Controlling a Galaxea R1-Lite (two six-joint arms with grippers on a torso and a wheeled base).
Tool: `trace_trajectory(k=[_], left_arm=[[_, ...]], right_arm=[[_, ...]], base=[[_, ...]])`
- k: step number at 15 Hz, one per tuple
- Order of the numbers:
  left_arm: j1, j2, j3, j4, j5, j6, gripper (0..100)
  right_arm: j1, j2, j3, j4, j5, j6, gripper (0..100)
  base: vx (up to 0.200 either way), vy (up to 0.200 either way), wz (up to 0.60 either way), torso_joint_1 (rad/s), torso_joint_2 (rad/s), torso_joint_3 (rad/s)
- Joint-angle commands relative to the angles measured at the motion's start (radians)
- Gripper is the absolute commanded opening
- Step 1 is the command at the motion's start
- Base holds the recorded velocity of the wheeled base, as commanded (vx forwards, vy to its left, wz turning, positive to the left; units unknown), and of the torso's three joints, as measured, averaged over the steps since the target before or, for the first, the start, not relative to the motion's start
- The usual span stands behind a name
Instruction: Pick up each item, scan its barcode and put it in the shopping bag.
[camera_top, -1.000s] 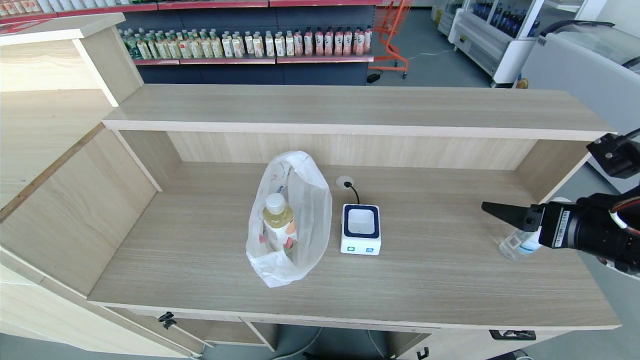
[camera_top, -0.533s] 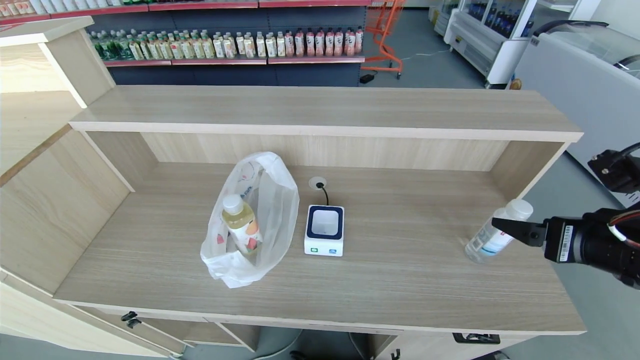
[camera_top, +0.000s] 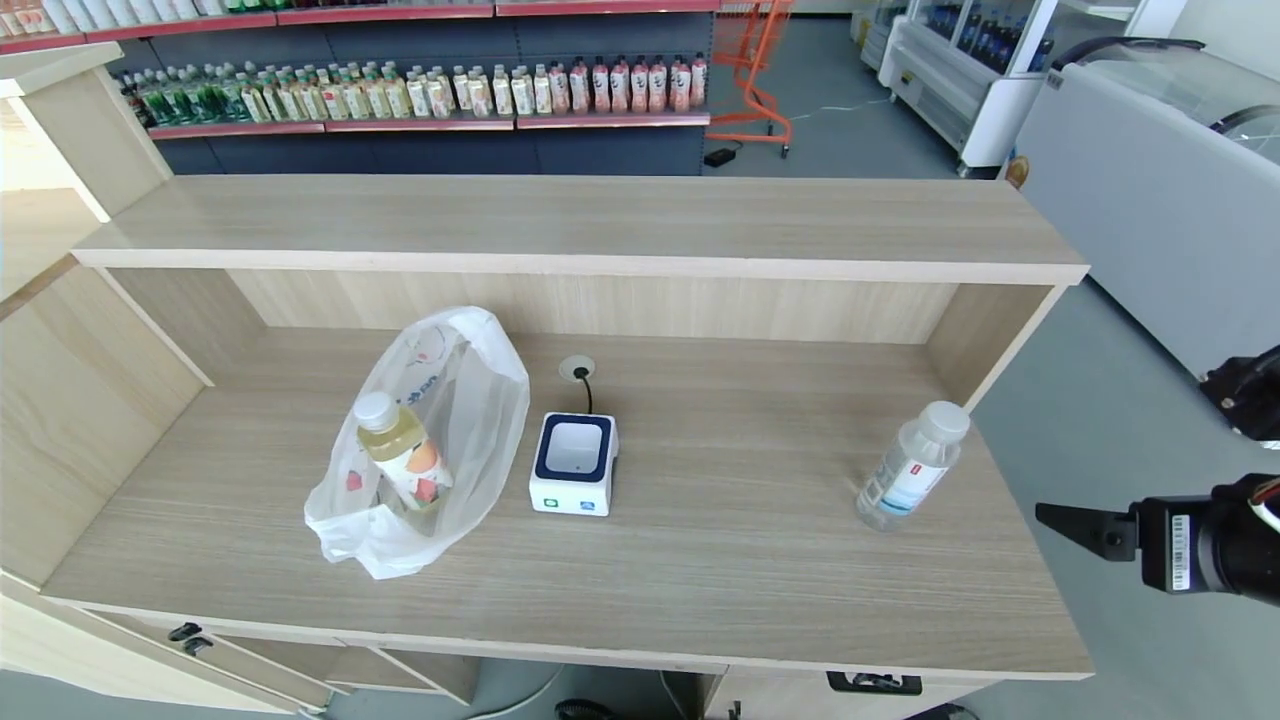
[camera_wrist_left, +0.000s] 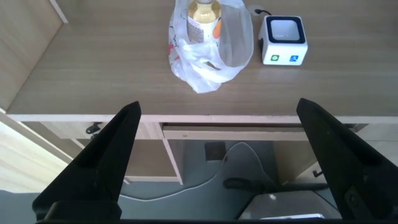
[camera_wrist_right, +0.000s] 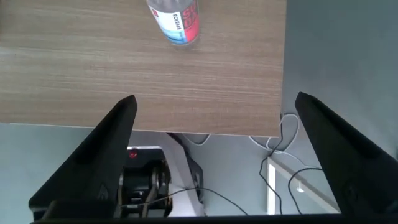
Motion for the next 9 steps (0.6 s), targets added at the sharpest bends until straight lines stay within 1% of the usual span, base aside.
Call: trace_trajectory(k=[1,2,3,6,7,8,9], left_arm=[[-0.002,-0.001,0.0,0.001,0.0,-0.001,100],[-0.002,-0.001,0.0,0.001,0.0,-0.001,100],[-0.002,-0.001,0.0,0.001,0.0,-0.001,100],[-0.002,-0.001,0.0,0.001,0.0,-0.001,100],[-0.002,-0.001,0.0,0.001,0.0,-0.001,100],[-0.002,-0.001,0.0,0.001,0.0,-0.001,100],[-0.002,-0.001,0.0,0.001,0.0,-0.001,100]], right_arm=[[-0.009,0.02,0.023,0.003,-0.036,-0.016,100],[-0.038,0.038,0.043,0.005,-0.105,-0.057,100],[-0.052,0.058,0.058,0.0,-0.139,-0.086,100],[-0.059,0.133,0.061,-0.027,-0.144,-0.086,100],[-0.056,0.193,0.069,-0.124,-0.142,-0.083,100],[-0.056,0.219,0.076,-0.174,-0.139,-0.083,100],[-0.056,0.279,0.101,-0.303,-0.134,-0.085,100]], base=[[0.0,0.0,0.0,0.0,0.0,0.0],[0.0,0.0,0.0,0.0,0.0,0.0],[0.0,0.0,0.0,0.0,0.0,0.0],[0.0,0.0,0.0,0.0,0.0,0.0],[0.0,0.0,0.0,0.0,0.0,0.0],[0.0,0.0,0.0,0.0,0.0,0.0],[0.0,0.0,0.0,0.0,0.0,0.0]])
